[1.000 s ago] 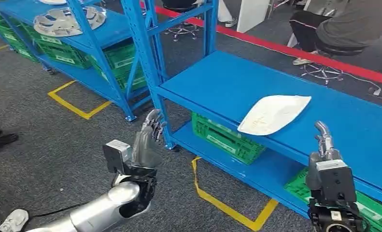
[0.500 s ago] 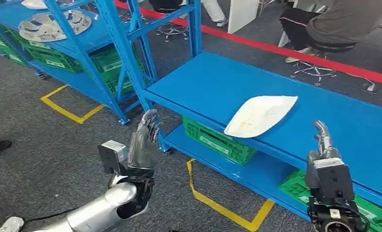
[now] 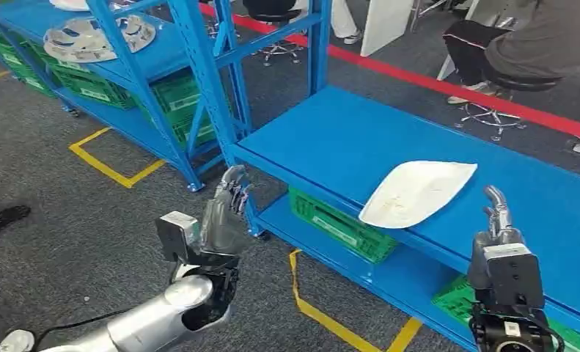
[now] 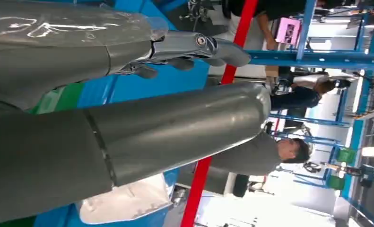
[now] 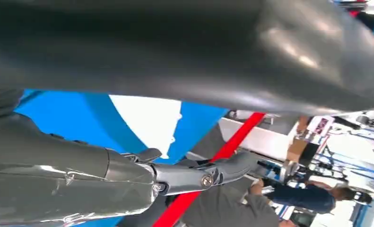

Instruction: Take the parts from the cabinet and place them on the table.

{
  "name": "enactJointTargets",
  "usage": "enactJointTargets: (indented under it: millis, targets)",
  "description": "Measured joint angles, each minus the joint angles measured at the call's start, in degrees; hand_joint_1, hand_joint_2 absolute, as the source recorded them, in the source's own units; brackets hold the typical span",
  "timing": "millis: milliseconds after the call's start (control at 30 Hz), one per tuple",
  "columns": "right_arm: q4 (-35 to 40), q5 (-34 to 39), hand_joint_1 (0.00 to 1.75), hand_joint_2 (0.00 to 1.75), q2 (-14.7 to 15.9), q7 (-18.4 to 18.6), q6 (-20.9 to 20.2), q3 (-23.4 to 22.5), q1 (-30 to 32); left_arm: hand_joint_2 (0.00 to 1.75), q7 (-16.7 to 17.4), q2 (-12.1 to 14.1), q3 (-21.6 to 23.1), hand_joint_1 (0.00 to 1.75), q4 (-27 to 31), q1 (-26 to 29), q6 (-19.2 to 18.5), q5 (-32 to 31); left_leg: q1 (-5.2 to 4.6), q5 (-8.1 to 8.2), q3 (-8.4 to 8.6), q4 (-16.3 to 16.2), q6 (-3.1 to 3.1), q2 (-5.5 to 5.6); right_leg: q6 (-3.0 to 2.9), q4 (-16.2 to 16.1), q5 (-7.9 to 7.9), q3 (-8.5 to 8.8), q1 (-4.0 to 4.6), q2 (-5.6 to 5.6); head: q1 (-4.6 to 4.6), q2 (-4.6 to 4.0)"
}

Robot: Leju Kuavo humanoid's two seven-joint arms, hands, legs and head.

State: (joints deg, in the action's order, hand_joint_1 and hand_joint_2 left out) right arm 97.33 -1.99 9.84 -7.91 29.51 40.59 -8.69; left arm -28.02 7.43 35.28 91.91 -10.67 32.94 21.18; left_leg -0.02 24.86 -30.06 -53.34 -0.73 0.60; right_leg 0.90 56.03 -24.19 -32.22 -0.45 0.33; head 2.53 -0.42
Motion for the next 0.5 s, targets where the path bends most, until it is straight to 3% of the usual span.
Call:
enactJointTargets:
  millis: [33,133,200,233,300,333,367,400,433,500]
  targets:
    - [0.1,0.0,0.0,0.0,0.0,0.0,0.0,0.0,-0.1,0.0,0.0,0.0,0.0,0.0,0.0,-0.1,0.0,0.0,-0.2,0.2,-0.31,-0.3,0.27,0.15,-0.2,-1.4,-0.33,1.05,0.04,0.07,-0.02,0.0]
    - [0.2,0.0,0.0,0.0,0.0,0.0,0.1,0.0,0.0,0.0,0.0,0.0,0.0,0.0,0.0,-0.1,0.0,0.0,-0.05,0.15,-0.34,0.0,0.88,0.12,-1.05,-1.2,-0.39,0.74,0.26,0.21,0.33,0.0]
    - [0.2,-0.1,0.0,0.0,0.0,0.0,0.3,-0.2,-0.1,0.0,0.0,0.0,0.0,0.0,0.0,-0.2,0.0,0.0,0.04,1.72,-0.93,-2.5,1.63,-0.11,-1.64,-1.9,-0.37,1.75,-0.17,0.16,0.46,0.0]
    - [0.2,-0.2,0.0,0.0,0.0,0.0,0.3,-0.2,-0.2,0.0,-0.1,0.0,0.0,0.0,0.0,-0.3,0.0,0.0,0.05,3.38,-2.91,-6.2,1.87,-0.14,-1.92,-1.9,-0.49,1.84,-0.2,0.09,0.79,0.0]
    - [0.2,-0.4,0.0,0.0,0.0,0.6,0.1,-0.3,-0.1,0.0,-0.2,0.0,0.0,0.0,0.0,-0.2,0.2,0.1,0.21,7.15,-9.22,-16.7,2.19,-0.15,-2.2,-1.9,-0.73,1.86,-0.11,0.02,1.05,0.0]
    - [0.1,-0.4,0.0,0.0,0.0,1.1,-0.2,-0.5,-0.1,0.0,-0.2,0.1,0.0,0.0,0.0,0.0,0.2,0.1,0.21,7.5,-11.57,-19.9,2.21,-0.15,-2.28,-1.9,-0.89,1.89,-0.08,0.02,1.07,0.0]
    - [0.0,-0.4,0.0,0.0,0.0,1.7,-0.4,-0.7,-0.1,0.0,-0.2,0.1,0.0,0.0,0.0,0.2,0.2,0.1,0.21,6.44,-12.33,-19.9,2.11,-0.15,-2.27,-1.9,-1.02,2.07,-0.07,0.05,1.16,0.0]
    - [0.0,-0.3,0.0,1.75,0.0,2.7,-0.9,-0.9,-0.1,0.0,-0.2,0.2,0.0,0.0,0.0,0.3,0.3,0.1,0.18,3.81,-11.44,-16.9,1.89,-0.15,-2.22,-1.9,-1.22,2.41,-0.05,0.11,1.27,0.0]
    - [-0.1,0.0,0.0,1.75,0.0,3.7,-1.5,-1.0,-0.1,0.0,-0.1,0.3,0.0,0.0,0.0,0.3,0.3,0.1,0.14,0.73,-9.49,-12.1,1.54,-0.15,-2.19,-1.9,-1.5,2.82,0.01,0.18,1.44,0.0]
    - [-0.3,0.4,0.0,1.75,0.0,5.2,-2.3,-1.1,-0.2,0.0,-0.1,0.3,0.0,0.0,0.0,0.2,0.3,0.0,0.03,-3.05,-6.36,-4.9,0.96,-0.16,-2.07,-1.9,-1.88,3.33,0.02,0.2,1.53,0.0]
